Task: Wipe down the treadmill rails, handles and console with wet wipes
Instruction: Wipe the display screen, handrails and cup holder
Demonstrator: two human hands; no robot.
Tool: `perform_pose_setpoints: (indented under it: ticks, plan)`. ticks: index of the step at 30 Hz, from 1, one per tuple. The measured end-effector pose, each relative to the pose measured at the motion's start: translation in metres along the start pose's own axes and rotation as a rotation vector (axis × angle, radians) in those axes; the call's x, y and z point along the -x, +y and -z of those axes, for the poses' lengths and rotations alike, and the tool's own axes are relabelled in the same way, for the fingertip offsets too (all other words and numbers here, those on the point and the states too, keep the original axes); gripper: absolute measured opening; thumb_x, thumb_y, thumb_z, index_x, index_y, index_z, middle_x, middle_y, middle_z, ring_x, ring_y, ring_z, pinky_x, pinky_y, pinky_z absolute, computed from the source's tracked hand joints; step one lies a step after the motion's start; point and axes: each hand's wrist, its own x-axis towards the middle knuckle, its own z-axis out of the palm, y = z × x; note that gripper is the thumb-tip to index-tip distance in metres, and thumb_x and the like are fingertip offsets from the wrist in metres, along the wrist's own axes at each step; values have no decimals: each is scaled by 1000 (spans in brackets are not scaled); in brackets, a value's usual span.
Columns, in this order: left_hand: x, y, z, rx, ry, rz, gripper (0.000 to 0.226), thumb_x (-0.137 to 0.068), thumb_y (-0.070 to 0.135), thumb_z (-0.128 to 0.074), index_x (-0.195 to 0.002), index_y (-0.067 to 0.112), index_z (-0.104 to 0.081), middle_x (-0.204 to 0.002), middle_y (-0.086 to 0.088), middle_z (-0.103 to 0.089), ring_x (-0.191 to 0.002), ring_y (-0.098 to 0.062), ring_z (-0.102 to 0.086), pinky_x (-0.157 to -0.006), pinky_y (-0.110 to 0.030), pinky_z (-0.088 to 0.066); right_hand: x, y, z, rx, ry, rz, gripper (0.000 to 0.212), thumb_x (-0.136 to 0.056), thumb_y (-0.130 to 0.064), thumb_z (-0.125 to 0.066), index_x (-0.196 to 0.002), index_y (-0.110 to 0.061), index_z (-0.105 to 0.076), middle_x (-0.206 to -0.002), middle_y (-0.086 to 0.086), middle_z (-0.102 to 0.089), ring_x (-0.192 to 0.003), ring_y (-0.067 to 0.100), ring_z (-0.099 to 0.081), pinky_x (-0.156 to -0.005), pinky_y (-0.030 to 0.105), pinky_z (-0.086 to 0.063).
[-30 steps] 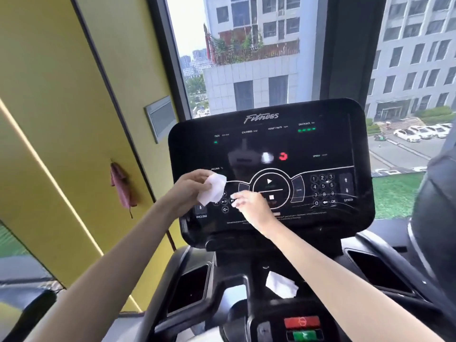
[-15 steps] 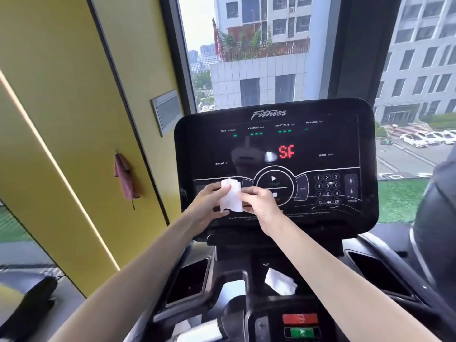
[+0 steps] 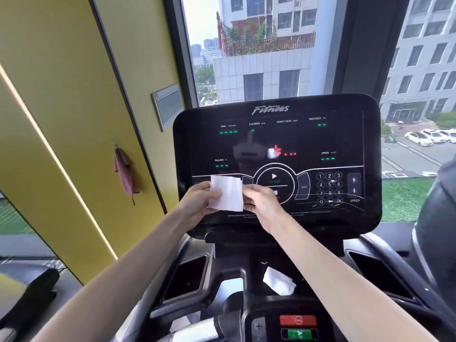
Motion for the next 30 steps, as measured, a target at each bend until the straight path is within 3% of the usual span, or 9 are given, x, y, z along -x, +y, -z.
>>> perform_pose_setpoints:
  ticks: [4, 7, 11, 14, 16, 18, 20, 24, 30]
  plan:
    - [-2, -1, -4, -28, 49, -9, 13, -89, -4, -56, -96, 6, -61, -94, -11, -66, -92, -28, -62, -92, -47, -48, -3, 0, 2, -12, -9, 2, 20, -94, -29, -58, -87, -12, -67, -74, 0, -67, -68, 10, -62, -69, 24, -49]
    - [-4, -2, -5, -64, 71, -15, 15, -88, -6, -56, -93, 7, -61, -90, -10, -66, -85, -25, -64, -83, -41, -53, -5, 3, 4, 89, 16, 24, 10, -88, -23, -68, -90, -13, -66, -83, 1, -67, -79, 13, -61, -74, 26, -48]
    - [-5, -2, -6, -59, 65, -4, 14, -87, -6, -56, -91, 6, -62, -88, -10, -67, -85, -26, -64, -80, -40, -53, -7, 3, 5, 151, 85, 33, 7, -87, -7, -62, -88, -12, -67, -79, 1, -64, -72, 11, -57, -66, 20, -44]
    - [-7, -3, -6, -66, 126, -13, 12, -87, -5, -57, -90, 7, -62, -92, -12, -66, -87, -28, -65, -81, -42, -54, -7, 5, 7, 214, 102, 53, 18, -85, -16, -68, -103, -14, -65, -85, 1, -61, -74, 9, -56, -64, 16, -42]
    - [-8, -5, -7, -95, 236, -43, 11, -87, -1, -59, -89, 9, -63, -93, -12, -67, -87, -29, -65, -81, -44, -54, -7, 9, 7, 300, 151, 98, 17, -81, -21, -73, -95, -18, -63, -82, 1, -58, -74, 11, -55, -67, 20, -44]
    - [-6, -8, -7, -245, 362, -153, 9, -86, 4, -61, -85, 12, -63, -85, -6, -65, -81, -24, -62, -74, -40, -53, -7, 11, 6, 283, 149, 103, 11, -83, -15, -71, -82, -16, -60, -74, 3, -61, -66, 12, -57, -62, 19, -44]
    - [-1, -11, -12, -384, 307, -257, 7, -85, 6, -63, -82, 13, -63, -77, 0, -62, -72, -15, -56, -66, -29, -46, -5, 10, 1, 226, 75, 40, 8, -89, -16, -64, -82, -13, -62, -72, 4, -65, -65, 12, -60, -57, 17, -42]
    - [9, -19, -21, -284, 57, -201, 7, -88, 4, -64, -87, 11, -65, -70, 7, -67, -64, -7, -61, -58, -17, -46, -6, 13, -6, 128, 10, -23, 21, -90, -28, -65, -105, -14, -65, -90, 2, -71, -76, 11, -67, -62, 20, -49]
    - [9, -27, -11, -167, 158, -154, 10, -89, 2, -61, -86, 11, -63, -77, -3, -64, -65, -12, -60, -56, -19, -47, -6, 21, -8, 127, -75, -21, 21, -89, -18, -66, -109, -14, -64, -100, 3, -69, -91, 15, -64, -77, 29, -49]
